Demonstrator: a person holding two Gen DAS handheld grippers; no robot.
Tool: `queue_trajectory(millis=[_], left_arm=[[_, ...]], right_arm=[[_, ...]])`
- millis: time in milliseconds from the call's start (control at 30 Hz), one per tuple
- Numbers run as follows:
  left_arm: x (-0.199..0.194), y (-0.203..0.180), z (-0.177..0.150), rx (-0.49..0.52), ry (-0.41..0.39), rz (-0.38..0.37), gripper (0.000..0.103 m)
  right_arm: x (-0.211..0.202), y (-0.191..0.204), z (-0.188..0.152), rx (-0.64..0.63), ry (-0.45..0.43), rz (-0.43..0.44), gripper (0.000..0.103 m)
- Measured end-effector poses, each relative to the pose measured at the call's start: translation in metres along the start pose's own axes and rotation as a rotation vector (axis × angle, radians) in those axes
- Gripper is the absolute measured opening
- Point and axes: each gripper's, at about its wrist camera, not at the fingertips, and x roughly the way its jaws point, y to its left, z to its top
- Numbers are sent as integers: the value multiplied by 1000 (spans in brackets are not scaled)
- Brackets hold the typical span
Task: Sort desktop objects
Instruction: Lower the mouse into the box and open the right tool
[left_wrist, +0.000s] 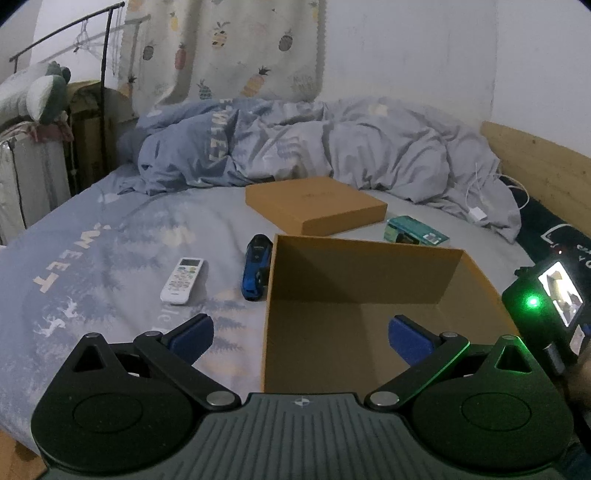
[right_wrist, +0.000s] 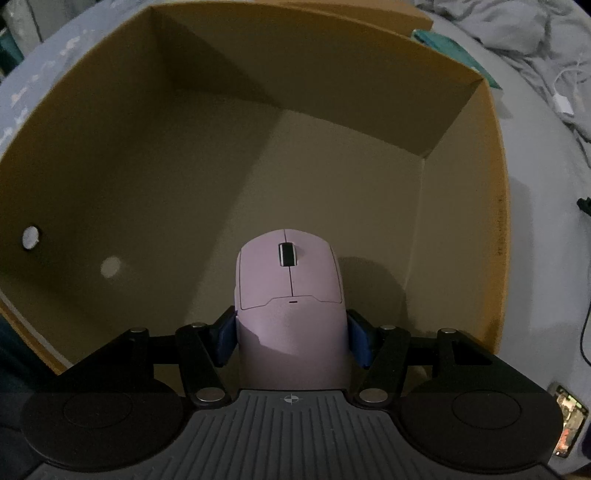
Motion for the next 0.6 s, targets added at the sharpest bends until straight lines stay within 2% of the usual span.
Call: queue_trajectory(millis=[300,600], left_arm=[[1,1,-1,-6,9,-1,103],[1,1,-1,-3,10,-1,103]], right_arm=[[12,3,2,-7,71,-7,63],[10,3,3,-11,93,-21,63]])
